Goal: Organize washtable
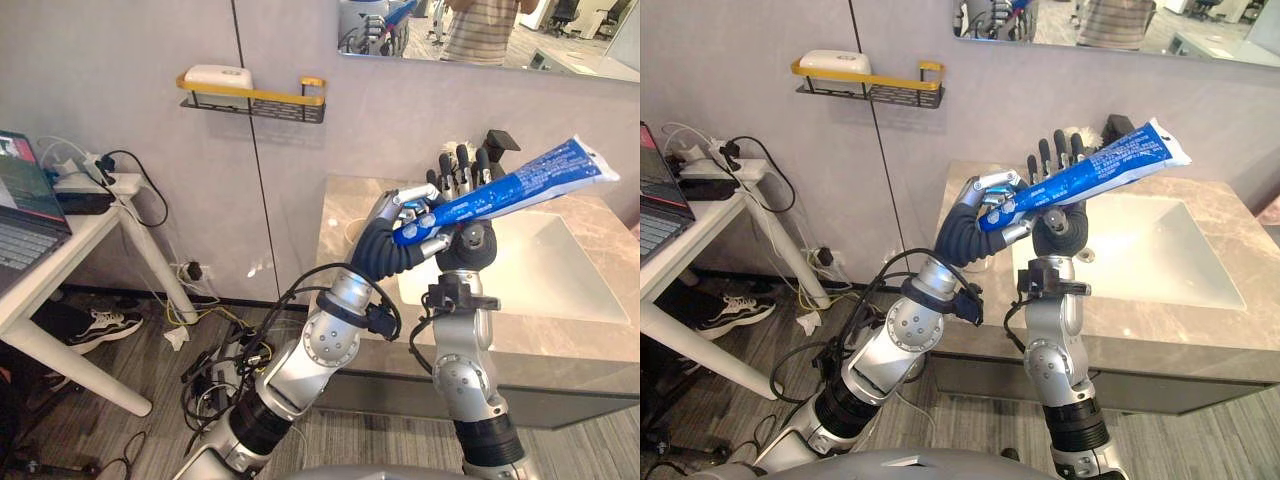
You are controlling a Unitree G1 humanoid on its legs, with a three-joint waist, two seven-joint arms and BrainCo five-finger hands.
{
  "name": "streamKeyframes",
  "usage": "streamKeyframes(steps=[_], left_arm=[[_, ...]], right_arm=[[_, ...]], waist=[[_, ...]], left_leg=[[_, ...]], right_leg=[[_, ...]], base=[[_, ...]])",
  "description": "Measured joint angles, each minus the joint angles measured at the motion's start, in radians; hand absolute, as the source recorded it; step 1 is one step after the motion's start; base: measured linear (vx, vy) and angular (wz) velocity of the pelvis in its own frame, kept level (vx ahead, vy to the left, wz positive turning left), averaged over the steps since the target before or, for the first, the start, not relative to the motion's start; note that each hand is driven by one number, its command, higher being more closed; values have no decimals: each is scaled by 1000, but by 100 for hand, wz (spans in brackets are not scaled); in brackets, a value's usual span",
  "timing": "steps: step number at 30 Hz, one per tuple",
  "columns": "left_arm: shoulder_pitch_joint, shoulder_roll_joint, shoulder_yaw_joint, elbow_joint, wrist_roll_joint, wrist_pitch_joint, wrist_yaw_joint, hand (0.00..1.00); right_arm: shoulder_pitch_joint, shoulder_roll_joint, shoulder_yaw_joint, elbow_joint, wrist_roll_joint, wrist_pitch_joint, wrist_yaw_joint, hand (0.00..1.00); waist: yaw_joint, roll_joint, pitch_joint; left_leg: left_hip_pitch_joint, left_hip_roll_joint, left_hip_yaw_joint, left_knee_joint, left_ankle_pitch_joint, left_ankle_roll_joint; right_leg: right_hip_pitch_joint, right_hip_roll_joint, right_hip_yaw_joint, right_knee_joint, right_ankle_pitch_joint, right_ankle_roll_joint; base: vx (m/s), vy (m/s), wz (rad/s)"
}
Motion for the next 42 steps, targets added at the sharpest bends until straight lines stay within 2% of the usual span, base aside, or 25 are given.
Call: streamKeyframes(steps=[17, 31, 42], left_arm=[[-2, -12, -6, -2, -35, -13, 22, 100], [-2, -12, 3, -28, -33, -52, 17, 100], [1, -11, 3, -26, -33, -51, 7, 100]], right_arm=[[-37, 0, -3, -10, -4, -3, -12, 0], [-38, 1, -18, -97, -1, -4, 0, 0], [-38, 1, -1, -99, 103, -3, 39, 0]], waist=[[0, -1, 0], [0, 0, 0], [9, 4, 2]], left_leg=[[1, 0, -1, -1, 0, 0], [3, 0, 1, -3, 0, 0], [11, 0, 6, -13, 0, 0]], right_leg=[[1, 0, 0, 0, 0, 0], [1, 1, 3, 0, 0, 0], [0, 4, 10, 0, 0, 0]], base=[[0, 0, 0], [0, 0, 0], [0, 0, 0]])
